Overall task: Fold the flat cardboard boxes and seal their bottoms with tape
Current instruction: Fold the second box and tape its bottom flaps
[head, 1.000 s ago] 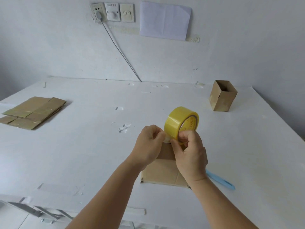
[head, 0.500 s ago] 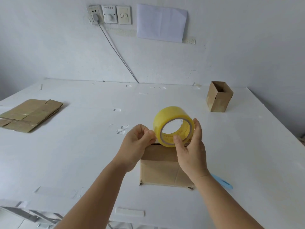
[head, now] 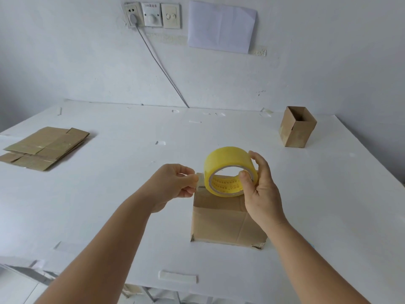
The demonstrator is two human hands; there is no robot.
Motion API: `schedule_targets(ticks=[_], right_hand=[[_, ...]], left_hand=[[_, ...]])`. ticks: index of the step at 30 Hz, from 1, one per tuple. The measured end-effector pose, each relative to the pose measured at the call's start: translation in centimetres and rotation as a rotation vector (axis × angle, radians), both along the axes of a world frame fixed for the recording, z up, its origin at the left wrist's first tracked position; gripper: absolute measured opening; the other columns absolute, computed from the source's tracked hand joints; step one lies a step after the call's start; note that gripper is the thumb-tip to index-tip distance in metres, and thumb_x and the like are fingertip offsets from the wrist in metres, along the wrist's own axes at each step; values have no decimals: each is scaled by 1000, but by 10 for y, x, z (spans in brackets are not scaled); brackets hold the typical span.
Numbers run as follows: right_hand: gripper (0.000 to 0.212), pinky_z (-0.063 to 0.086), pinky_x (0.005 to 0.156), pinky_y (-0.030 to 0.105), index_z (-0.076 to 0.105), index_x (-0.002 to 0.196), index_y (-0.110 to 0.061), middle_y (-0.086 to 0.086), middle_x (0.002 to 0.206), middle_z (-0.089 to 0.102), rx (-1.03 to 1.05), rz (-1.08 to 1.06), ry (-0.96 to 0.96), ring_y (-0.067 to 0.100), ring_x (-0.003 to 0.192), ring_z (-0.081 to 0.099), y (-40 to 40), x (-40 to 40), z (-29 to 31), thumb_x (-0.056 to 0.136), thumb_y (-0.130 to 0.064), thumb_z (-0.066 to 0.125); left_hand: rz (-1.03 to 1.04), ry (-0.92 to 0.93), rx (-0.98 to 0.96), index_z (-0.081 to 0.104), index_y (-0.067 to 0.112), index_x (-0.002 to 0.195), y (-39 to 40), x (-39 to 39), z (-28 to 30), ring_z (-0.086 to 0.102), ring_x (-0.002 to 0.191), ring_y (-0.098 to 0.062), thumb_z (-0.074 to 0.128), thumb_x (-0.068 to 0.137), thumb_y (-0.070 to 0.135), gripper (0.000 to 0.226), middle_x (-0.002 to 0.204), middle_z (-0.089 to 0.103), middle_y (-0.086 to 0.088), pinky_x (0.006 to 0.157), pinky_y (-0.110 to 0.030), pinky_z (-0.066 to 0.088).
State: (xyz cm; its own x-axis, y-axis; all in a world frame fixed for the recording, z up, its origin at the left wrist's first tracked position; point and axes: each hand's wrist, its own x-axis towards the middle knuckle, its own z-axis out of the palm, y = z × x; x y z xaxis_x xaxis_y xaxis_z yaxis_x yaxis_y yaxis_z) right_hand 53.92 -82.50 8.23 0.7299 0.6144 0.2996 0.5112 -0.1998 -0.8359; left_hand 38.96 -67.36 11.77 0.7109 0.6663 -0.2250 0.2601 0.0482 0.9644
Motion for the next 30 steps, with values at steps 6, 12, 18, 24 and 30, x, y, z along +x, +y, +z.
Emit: schedule_targets(ticks=[6, 12, 18, 24, 30], right_hand=[[62, 51, 80, 36, 48, 121, -40, -16, 91, 65, -166, 61, 40, 12, 89, 62, -1, 1, -1, 66, -66, 56], [40, 52, 83, 41, 56, 103, -35, -16, 84, 68, -196, 112, 113, 8, 86, 64, -1, 2, 3, 69, -50, 71], [22, 44, 78, 29, 50, 105, -31, -15, 90, 62, -11, 0, 154, 0, 85, 59, 1, 4, 9, 88, -31, 64], [27, 41, 69, 28, 49, 115, -27, -12, 88, 60, -22, -53, 67, -1, 79, 55, 2, -2, 7, 91, -38, 56], [47, 41, 62, 20, 45, 124, -28, -15, 78, 59, -110, 6, -16, 2, 74, 57, 3, -2, 6, 84, -53, 49]], left_hand=[[8, -15, -126, 56, 2, 116, 1, 1, -6, 63, 69, -17, 68, 84, 6, 35, 80, 65, -14, 74, -29, 58], [27, -45, -155, 54, 1, 114, 6, -2, -12, 65, 68, -19, 67, 85, 3, 32, 86, 64, -19, 71, -29, 58], [56, -81, -174, 54, 4, 100, 17, -5, -19, 64, 67, -18, 59, 91, 4, 10, 77, 57, -10, 71, -32, 59], [34, -61, -177, 53, 5, 94, 16, 3, -29, 61, 63, -18, 52, 94, 5, 1, 76, 50, -8, 70, -35, 58], [38, -86, -215, 51, 6, 95, 19, 2, -37, 63, 63, -20, 46, 97, 7, 6, 82, 43, -9, 64, -31, 57]])
